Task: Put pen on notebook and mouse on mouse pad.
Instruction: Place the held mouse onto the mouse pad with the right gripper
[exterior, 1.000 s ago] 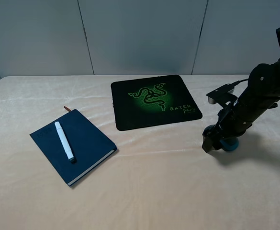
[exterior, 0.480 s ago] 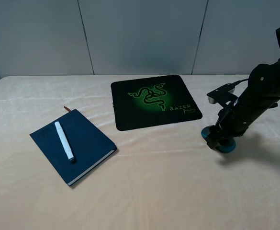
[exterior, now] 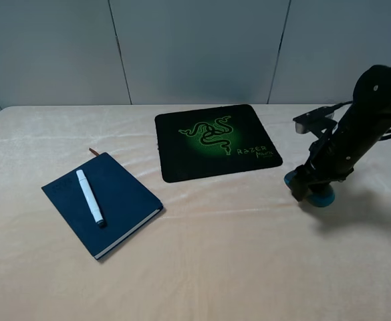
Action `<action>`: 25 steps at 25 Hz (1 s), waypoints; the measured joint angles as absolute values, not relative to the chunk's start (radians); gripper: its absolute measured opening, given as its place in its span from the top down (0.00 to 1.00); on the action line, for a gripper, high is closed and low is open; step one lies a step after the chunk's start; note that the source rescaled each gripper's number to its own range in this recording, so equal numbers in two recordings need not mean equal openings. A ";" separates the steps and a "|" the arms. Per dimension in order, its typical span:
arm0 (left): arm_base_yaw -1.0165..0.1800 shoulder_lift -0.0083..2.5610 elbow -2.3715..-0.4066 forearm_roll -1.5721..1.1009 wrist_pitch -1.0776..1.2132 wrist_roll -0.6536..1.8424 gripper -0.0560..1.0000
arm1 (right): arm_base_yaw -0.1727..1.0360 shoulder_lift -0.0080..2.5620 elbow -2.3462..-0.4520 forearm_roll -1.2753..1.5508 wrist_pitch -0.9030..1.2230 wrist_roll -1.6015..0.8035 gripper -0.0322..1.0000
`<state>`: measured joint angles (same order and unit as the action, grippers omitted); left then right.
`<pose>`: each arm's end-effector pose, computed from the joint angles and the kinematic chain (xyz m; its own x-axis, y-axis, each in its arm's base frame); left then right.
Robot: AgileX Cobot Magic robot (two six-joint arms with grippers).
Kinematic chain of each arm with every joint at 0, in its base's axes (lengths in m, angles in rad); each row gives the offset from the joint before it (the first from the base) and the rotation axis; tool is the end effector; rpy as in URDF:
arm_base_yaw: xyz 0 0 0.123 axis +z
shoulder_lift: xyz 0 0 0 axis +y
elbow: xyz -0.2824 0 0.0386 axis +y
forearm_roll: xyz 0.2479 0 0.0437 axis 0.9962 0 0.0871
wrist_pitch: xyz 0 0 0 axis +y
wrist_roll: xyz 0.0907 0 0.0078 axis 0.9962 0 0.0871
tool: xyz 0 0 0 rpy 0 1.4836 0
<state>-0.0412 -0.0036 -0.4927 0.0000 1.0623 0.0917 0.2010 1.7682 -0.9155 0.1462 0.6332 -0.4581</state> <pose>-0.0046 0.0002 0.2750 -0.4546 0.1104 -0.8838 0.0832 0.9932 0.0813 0.2974 0.0686 0.1451 -0.8380 -0.5098 -0.1945 -0.5232 0.8520 0.0212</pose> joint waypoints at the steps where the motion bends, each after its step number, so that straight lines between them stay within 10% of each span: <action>1: -0.041 -0.004 -0.493 0.000 1.062 0.092 0.00 | 0.201 1.751 -0.930 0.146 0.656 -0.447 0.97; 25: -0.041 -0.004 -0.493 0.000 1.062 0.092 0.00 | 0.201 1.671 -1.308 0.191 1.073 -0.335 0.97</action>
